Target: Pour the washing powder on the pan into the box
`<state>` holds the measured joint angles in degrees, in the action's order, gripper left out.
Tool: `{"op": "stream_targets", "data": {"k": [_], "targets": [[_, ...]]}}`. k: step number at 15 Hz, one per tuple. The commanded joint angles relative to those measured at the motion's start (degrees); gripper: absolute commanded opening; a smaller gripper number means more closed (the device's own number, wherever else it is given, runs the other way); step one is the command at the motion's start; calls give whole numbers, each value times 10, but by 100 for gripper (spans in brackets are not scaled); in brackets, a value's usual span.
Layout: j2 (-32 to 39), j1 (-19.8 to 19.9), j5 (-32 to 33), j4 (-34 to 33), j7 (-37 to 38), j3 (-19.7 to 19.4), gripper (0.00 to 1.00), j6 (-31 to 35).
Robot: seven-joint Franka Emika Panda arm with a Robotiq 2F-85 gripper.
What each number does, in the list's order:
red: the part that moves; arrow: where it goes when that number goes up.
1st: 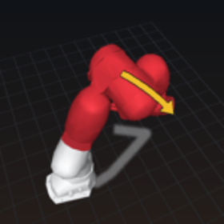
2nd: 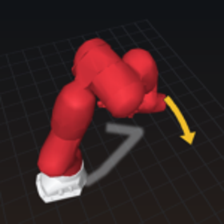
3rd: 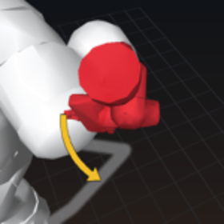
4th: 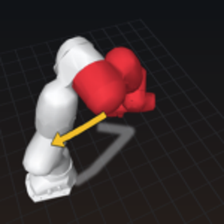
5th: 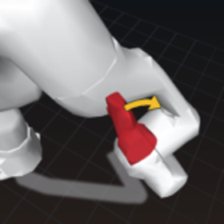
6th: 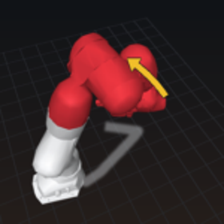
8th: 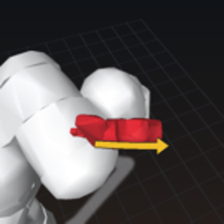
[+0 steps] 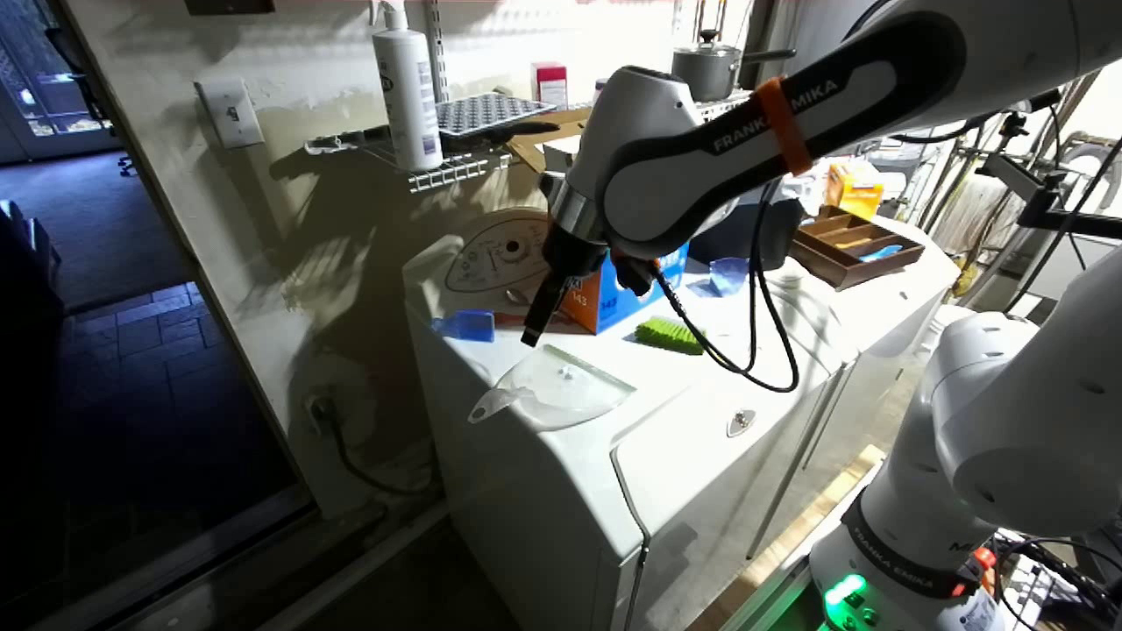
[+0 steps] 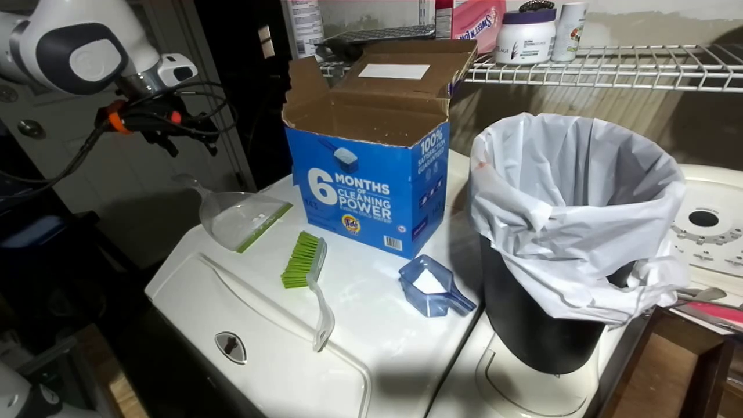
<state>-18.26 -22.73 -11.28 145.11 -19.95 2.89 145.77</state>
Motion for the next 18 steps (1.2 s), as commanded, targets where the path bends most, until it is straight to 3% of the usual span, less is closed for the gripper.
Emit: {"op": "stream_targets", "data": {"k": [1, 4, 5, 11, 13, 18], "targets": [[64, -18, -33, -63, -103, 1, 100, -50], [99, -10, -25, -94, -167, 18, 100, -102], [64, 6, -20, -58, -124, 30, 100, -69], [70, 14, -19, -62, -127, 38, 100, -71], [79, 3, -52, -61, -208, 28, 100, -55], [110, 7, -60, -77, -390, 29, 100, -55]]}}
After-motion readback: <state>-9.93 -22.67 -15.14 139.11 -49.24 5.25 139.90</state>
